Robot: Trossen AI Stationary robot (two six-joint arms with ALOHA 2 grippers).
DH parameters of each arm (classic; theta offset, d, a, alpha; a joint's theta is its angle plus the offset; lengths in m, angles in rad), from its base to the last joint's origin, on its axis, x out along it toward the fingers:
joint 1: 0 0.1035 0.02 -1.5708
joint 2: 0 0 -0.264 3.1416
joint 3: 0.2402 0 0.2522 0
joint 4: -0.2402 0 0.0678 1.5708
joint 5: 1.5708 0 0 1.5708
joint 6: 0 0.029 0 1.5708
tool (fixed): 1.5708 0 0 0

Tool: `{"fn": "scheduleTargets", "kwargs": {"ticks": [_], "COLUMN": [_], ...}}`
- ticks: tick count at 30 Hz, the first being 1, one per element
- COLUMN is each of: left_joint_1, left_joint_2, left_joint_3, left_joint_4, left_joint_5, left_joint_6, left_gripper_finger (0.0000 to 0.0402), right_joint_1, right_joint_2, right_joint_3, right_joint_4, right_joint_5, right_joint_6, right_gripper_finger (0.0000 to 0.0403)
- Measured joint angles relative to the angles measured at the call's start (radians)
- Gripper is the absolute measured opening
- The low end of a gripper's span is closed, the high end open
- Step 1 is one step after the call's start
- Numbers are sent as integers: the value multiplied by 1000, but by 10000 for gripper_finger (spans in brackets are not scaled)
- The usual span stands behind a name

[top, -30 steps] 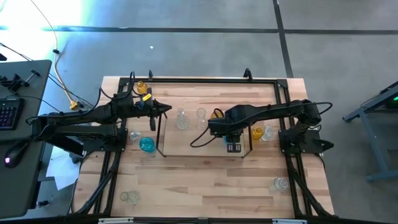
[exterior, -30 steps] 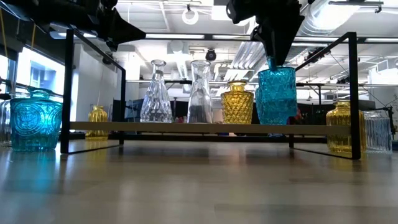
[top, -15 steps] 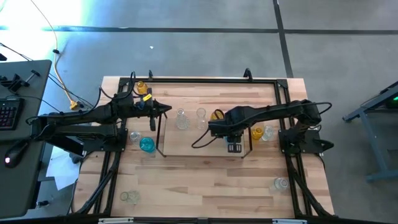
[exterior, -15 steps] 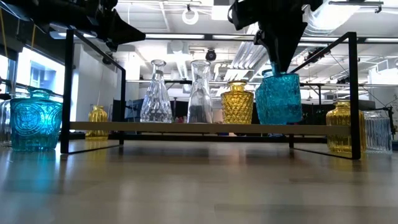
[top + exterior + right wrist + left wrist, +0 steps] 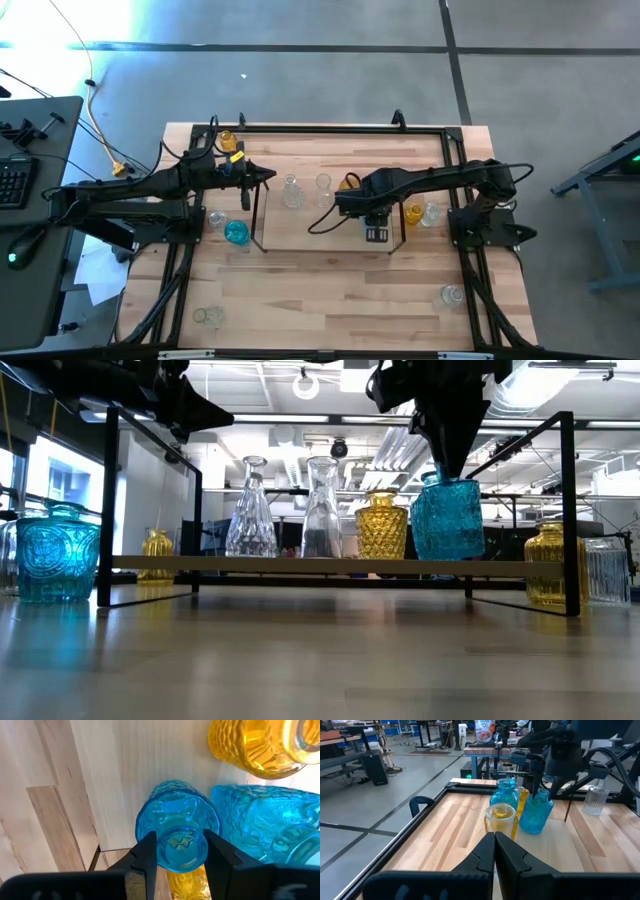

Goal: Sort vases onto shelf
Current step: Put the blue vase on the shelf aligned with the other blue vase

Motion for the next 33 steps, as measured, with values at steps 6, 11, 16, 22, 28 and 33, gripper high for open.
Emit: {"fn": "scheduleTargets", "kwargs": {"ticks": [6,11,16,22,28,33], "left_joint_1": [0,0,0,0,0,0], "left_joint_2": [0,0,0,0,0,0], "left_joint_3": [0,0,0,0,0,0], "left_joint_4": [-2,-2,-2,-2,-2,-2], "left_joint_5": [0,0,0,0,0,0], "left_joint_6": [0,0,0,-1,-1,-1], "left_gripper_finger": [0,0,0,0,0,0], "right_joint_1": [0,0,0,0,0,0], "right_joint_2": [0,0,0,0,0,0], "right_joint_3": [0,0,0,0,1,23], "right_joint_4": [30,28,21,12,12,-22], "right_joint_5": [-1,0,29,61,48,43], "right_joint_6": [17,65,101,146,150,149], "right_gripper_finger": [95,95,96,139,175,176]}}
